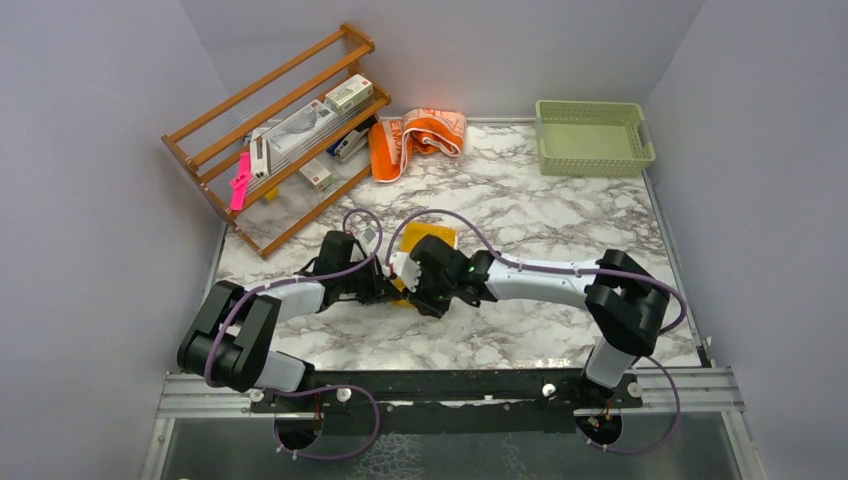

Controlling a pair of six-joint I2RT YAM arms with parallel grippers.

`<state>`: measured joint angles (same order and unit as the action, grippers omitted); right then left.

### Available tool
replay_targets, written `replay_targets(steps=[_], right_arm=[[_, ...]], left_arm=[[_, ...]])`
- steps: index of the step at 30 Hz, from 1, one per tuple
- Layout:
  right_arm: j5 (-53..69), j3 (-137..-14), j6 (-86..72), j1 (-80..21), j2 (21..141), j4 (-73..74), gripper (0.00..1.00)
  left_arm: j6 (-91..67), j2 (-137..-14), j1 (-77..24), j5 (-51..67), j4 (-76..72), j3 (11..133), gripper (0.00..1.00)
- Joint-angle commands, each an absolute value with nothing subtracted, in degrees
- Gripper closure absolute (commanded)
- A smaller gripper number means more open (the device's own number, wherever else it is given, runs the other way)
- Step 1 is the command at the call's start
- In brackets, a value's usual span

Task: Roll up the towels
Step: Roll the towel at the center of the board.

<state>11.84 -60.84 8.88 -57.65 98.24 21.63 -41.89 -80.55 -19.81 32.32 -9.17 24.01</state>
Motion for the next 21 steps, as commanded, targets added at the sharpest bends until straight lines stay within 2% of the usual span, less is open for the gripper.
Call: replay_targets(steps=[1, 4, 7, 18, 21], right_arm=[[0.58, -62.65, 11.99, -62.58, 96.99, 19.95, 0.69], [-3.03, -63.51, 12.92, -63.58, 98.8, 19.94, 0.61], [-6.08, -64.14, 14.28, -64.33, 101.13, 20.68, 0.57], [-6.07, -64.59, 15.06, -64.67, 104.94, 19.15, 0.58], [-6.43, -64.58, 13.96, -64.69, 106.76, 18.72, 0.61]], left_arm=[[-39.23, -80.81, -18.85, 28.74, -4.92, 24.22, 1.0], [-39.21, -81.11, -18.89, 28.85, -4.87, 24.67, 1.0], [-39.05, -81.65, -18.9, 28.97, -4.64, 25.28, 1.0], [-38.57, -83.03, -18.89, 29.49, -4.61, 25.88, 1.0], [-38.64, -82.91, -18.89, 29.84, -4.52, 26.11, 1.0]])
